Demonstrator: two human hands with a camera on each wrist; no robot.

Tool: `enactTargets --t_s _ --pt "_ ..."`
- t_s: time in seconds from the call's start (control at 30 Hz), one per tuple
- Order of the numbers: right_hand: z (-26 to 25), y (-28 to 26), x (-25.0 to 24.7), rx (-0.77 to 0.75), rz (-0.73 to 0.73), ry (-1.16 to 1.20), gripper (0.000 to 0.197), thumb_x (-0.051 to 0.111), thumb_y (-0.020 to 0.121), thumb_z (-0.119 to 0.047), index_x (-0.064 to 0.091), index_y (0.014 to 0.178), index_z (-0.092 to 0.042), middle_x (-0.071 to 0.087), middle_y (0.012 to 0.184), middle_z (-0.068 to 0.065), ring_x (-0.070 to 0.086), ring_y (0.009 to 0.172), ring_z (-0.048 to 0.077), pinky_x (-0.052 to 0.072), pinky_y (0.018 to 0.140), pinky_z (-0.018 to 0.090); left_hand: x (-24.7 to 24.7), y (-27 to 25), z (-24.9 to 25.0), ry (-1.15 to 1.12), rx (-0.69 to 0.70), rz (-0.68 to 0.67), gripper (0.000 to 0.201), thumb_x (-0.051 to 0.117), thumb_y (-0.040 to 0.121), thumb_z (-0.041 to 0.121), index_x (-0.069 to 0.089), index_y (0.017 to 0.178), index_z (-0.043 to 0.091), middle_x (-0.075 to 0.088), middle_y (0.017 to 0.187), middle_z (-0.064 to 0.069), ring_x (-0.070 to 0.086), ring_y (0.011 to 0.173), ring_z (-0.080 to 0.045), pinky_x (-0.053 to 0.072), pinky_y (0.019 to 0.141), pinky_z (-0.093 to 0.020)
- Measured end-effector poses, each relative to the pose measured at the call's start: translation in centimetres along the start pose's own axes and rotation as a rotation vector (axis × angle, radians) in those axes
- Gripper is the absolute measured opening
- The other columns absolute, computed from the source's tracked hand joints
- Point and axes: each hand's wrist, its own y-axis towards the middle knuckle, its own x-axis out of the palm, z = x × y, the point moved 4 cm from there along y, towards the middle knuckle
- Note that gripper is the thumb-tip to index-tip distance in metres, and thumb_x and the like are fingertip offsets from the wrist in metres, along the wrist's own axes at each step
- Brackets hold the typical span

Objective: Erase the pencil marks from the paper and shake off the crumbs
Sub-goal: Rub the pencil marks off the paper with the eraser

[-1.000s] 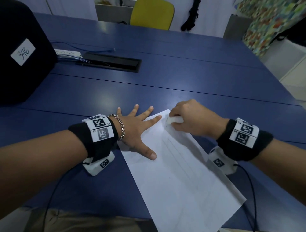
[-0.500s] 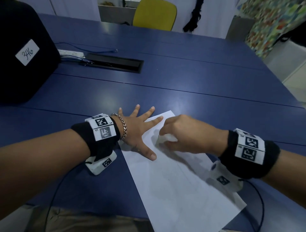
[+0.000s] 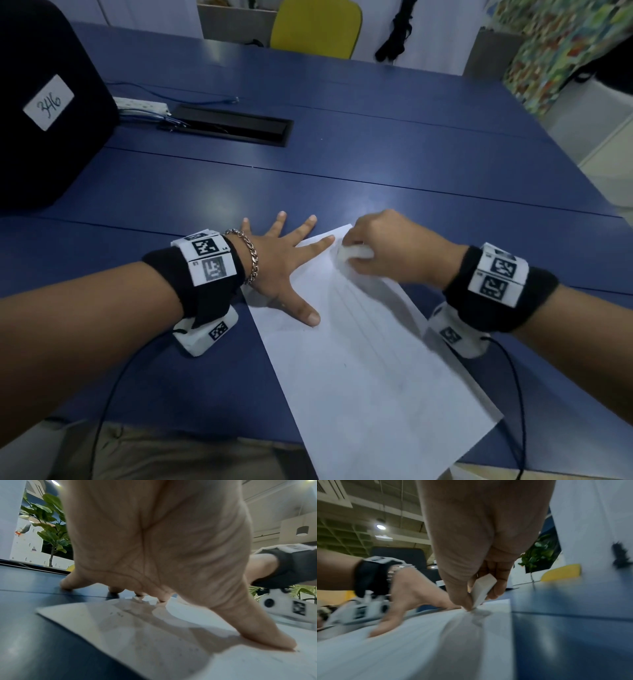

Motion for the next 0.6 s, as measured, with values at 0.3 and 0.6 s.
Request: enactTargets --t_s 0.3,0.6 --pt "3.0 -2.7 -1.5 0.199 0.137 0.260 0.016 0.071 0.089 -0.035 0.078 0.099 -0.025 0.075 0.087 -0.014 0.068 0.083 0.008 0.056 0.080 0.028 -1.6 0.1 -0.7 0.116 0.041 0.043 0.140 0.064 0.045 0.104 -0.029 0.145 0.069 -0.042 0.164 0.014 -0.029 0.155 -0.041 -0.010 0.113 -0.082" --pt "-1.1 -7.1 1.3 0.105 0.052 0.211 0.020 0.064 0.095 -0.039 0.075 0.090 -0.023 0.061 0.080 -0.015 0.058 0.078 0.007 0.048 0.067 0.023 -2.6 0.0 -0.6 0.107 0.179 0.030 0.138 0.075 0.064 0.087 -0.024 0.155 0.058 -0.038 0.166 0.012 -0.027 0.156 -0.035 -0.002 0.125 -0.068"
